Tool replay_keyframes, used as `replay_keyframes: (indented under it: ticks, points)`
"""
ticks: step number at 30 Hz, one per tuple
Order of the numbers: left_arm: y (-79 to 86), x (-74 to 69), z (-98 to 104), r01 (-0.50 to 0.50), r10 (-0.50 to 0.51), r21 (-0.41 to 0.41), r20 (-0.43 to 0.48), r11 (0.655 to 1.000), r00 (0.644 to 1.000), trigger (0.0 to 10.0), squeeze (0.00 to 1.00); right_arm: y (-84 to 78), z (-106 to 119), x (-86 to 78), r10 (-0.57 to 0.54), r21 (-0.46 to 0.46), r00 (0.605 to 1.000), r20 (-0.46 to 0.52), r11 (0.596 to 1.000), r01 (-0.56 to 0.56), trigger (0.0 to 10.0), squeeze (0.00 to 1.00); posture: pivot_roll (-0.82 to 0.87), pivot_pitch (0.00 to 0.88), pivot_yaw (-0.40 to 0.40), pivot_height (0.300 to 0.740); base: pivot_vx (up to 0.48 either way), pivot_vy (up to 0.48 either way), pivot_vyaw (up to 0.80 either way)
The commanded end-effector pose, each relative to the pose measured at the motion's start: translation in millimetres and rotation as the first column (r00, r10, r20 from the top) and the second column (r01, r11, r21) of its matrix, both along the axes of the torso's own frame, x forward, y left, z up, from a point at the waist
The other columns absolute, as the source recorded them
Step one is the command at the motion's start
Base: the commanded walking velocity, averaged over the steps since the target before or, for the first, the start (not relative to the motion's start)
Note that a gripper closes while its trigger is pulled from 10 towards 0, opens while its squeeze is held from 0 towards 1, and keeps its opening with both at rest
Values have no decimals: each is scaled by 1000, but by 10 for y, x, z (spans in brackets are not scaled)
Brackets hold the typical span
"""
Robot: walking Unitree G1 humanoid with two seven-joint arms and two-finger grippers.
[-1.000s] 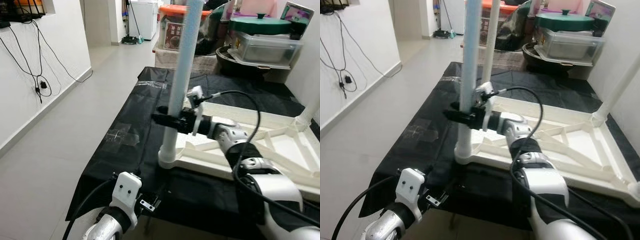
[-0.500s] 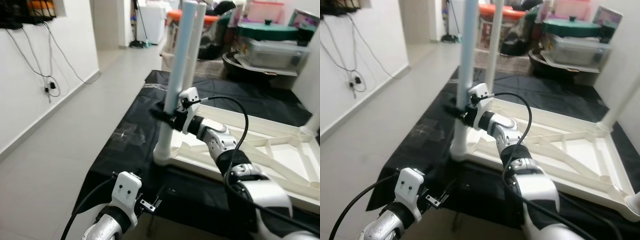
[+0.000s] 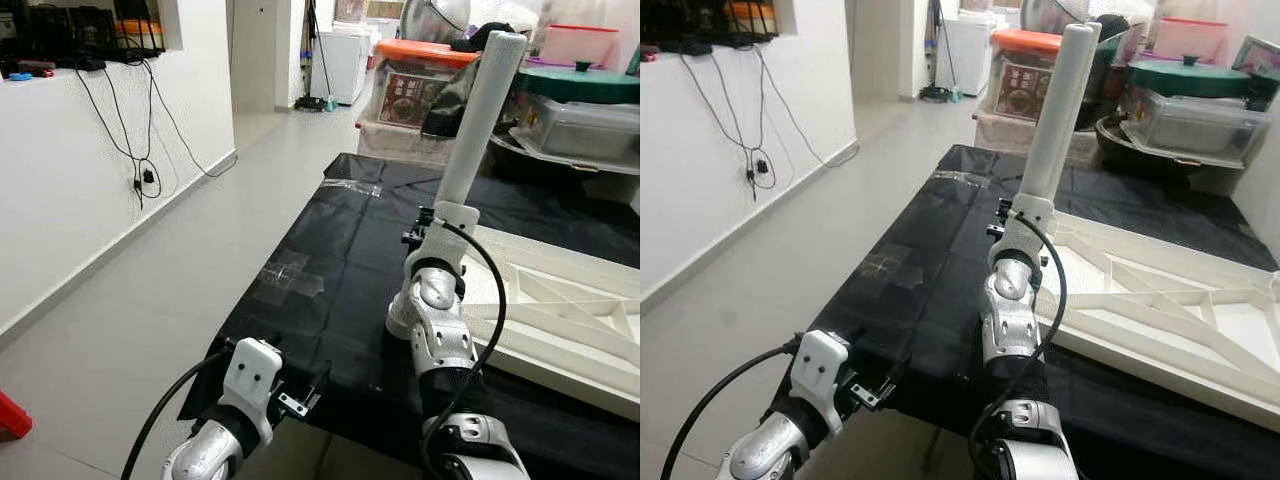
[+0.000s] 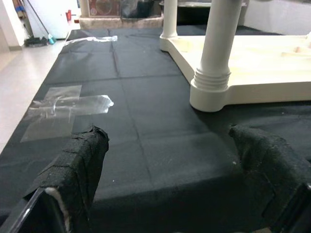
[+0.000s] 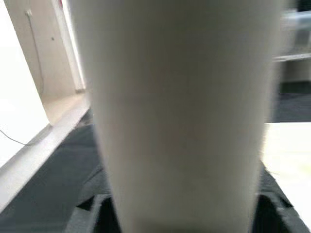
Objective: Building children table
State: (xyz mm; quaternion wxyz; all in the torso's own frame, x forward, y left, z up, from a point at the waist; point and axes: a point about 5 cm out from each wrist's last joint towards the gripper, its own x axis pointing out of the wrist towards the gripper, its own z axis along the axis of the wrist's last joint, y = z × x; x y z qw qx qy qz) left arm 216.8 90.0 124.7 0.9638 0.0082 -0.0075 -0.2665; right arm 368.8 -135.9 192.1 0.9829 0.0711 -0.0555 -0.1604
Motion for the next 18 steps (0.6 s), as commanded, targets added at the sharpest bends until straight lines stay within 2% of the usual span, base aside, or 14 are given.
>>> replay_keyframes:
  ticks: [1, 4, 5, 7, 8, 10, 11, 12, 13, 14, 15, 16, 17, 18]
  points:
    - [-12, 1, -12, 3, -3, 0, 0, 1000, 1000, 10000, 0, 243, -148, -50, 80, 75, 997, -24, 994, -78, 10000, 1000, 178, 0, -60, 740, 0, 0, 0]
    - [-12, 3, -12, 3, -3, 0, 0, 1000, 1000, 10000, 0, 287, -129, -61, 108, 70, 994, -19, 992, -107, 10000, 1000, 178, 0, -60, 740, 0, 0, 0]
    - [-15, 7, -11, 3, -3, -1, 1, 1000, 1000, 10000, 0, 273, -112, -42, 130, 45, 991, -18, 991, -129, 10000, 0, 176, 0, -61, 740, 0, 0, 0]
    - [-19, 17, -12, 3, -3, -3, 2, 1000, 1000, 10000, 0, 168, -96, 44, 261, 37, 965, -8, 965, -260, 10000, 0, 171, 0, -60, 740, 0, 0, 0]
    - [-19, 17, -12, 3, -3, -3, 2, 1000, 1000, 10000, 0, 168, -96, 44, 261, 37, 965, -8, 965, -260, 10000, 0, 171, 0, -60, 740, 0, 0, 0]
    - [-21, 29, -16, 5, -5, -5, 3, 1000, 1000, 10000, 0, 64, -84, 132, 417, 34, 909, 4, 908, -417, 10000, 0, 164, 0, -55, 740, 0, 0, 0]
    - [-25, 30, -8, 9, -9, -8, 6, 1000, 1000, 10000, 0, 21, -51, 163, 499, 48, 866, 26, 865, -499, 10000, 0, 161, 0, -57, 740, 0, 0, 0]
    - [-27, 32, -3, 12, -12, -11, 9, 1000, 1000, 10000, 0, -4, -26, 177, 542, 54, 839, 42, 837, -544, 10000, 0, 161, 0, -57, 740, 0, 0, 0]
    - [-27, 32, -3, 12, -12, -11, 9, 1000, 1000, 10000, 0, -4, -26, 177, 542, 54, 839, 42, 837, -544, 10000, 0, 161, 0, -57, 740, 0, 0, 0]
    - [-31, 26, 0, 16, -16, -15, 7, 1000, 1000, 10000, 0, -14, -1, 196, 613, 49, 789, 41, 788, -614, 10000, 0, 158, 0, -57, 740, 0, 0, 0]
    - [-40, 14, 3, 22, -22, -22, 4, 1000, 1000, 10000, 0, -11, 29, 211, 697, 31, 717, 31, 716, -697, 10000, 0, 160, 0, -57, 740, 0, 0, 0]
    - [-40, 14, 3, 22, -22, -22, 4, 1000, 1000, 10000, 0, -11, 29, 211, 697, 31, 717, 31, 716, -697, 10000, 0, 160, 0, -57, 740, 0, 0, 0]
    - [-50, -5, 2, 30, -30, -31, -2, 999, 1000, 10000, 0, 23, 51, 207, 787, 10, 616, 10, 616, -788, 10000, 0, 161, 0, -60, 740, 0, 0, 0]
    - [-50, -5, 2, 30, -30, -31, -2, 999, 1000, 10000, 0, 23, 51, 207, 787, 10, 616, 10, 616, -788, 10000, 0, 161, 0, -60, 740, 0, 0, 0]
